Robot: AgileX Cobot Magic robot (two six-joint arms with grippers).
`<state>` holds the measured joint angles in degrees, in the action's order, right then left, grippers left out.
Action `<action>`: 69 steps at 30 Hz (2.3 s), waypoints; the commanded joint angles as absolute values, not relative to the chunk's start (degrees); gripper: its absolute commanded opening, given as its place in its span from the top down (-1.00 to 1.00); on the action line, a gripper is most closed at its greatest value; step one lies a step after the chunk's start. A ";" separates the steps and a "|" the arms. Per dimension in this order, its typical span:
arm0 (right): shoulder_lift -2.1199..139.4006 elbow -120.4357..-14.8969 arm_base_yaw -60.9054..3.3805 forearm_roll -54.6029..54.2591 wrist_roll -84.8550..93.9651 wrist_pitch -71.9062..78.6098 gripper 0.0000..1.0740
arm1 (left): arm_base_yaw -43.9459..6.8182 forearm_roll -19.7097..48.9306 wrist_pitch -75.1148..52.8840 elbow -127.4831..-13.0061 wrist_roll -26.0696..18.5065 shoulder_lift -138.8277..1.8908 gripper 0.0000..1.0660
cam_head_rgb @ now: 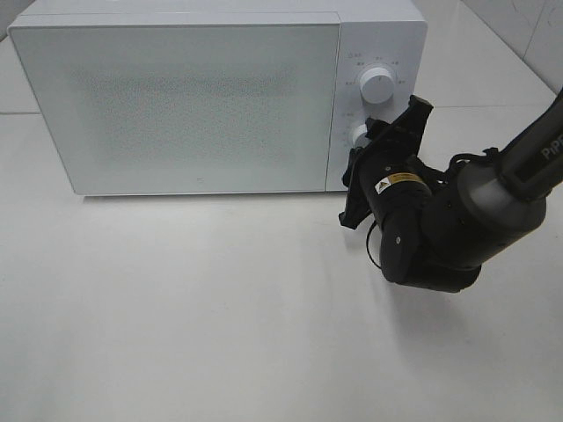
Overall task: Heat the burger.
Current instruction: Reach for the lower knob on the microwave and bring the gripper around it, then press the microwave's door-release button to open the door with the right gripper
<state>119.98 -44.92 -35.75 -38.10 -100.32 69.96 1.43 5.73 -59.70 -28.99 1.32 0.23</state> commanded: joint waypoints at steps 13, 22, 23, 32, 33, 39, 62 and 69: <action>119.46 -47.15 -35.92 -32.37 -96.77 77.86 0.74 | 1.60 5.96 -59.07 -28.99 1.49 1.78 -0.88; 119.46 -47.15 -35.92 -41.54 -93.56 77.86 0.29 | 1.60 5.96 -59.07 -28.99 1.49 1.78 -0.88; 119.46 -47.15 -35.92 -41.54 -93.56 77.86 0.29 | 1.60 5.96 -59.07 -28.99 1.49 1.78 -0.88; 116.54 -44.75 -36.04 -42.69 -85.31 77.81 -0.21 | 1.60 5.96 -59.07 -28.99 1.49 1.38 -0.88; 115.57 -43.95 -36.04 -40.11 -83.59 77.52 -0.27 | 1.60 5.96 -59.07 -28.99 1.49 1.32 -0.88; 114.08 -42.23 -36.04 -32.37 -81.99 75.63 -0.29 | 1.60 5.96 -59.07 -28.99 1.49 1.32 -0.88; 92.76 -37.13 -35.92 -21.89 -28.07 18.05 -0.28 | 1.60 5.96 -59.07 -28.99 1.49 1.32 -0.88; 84.86 -40.45 -32.26 -14.38 -15.70 -3.61 -0.28 | 1.60 5.96 -59.07 -28.99 1.49 1.32 -0.88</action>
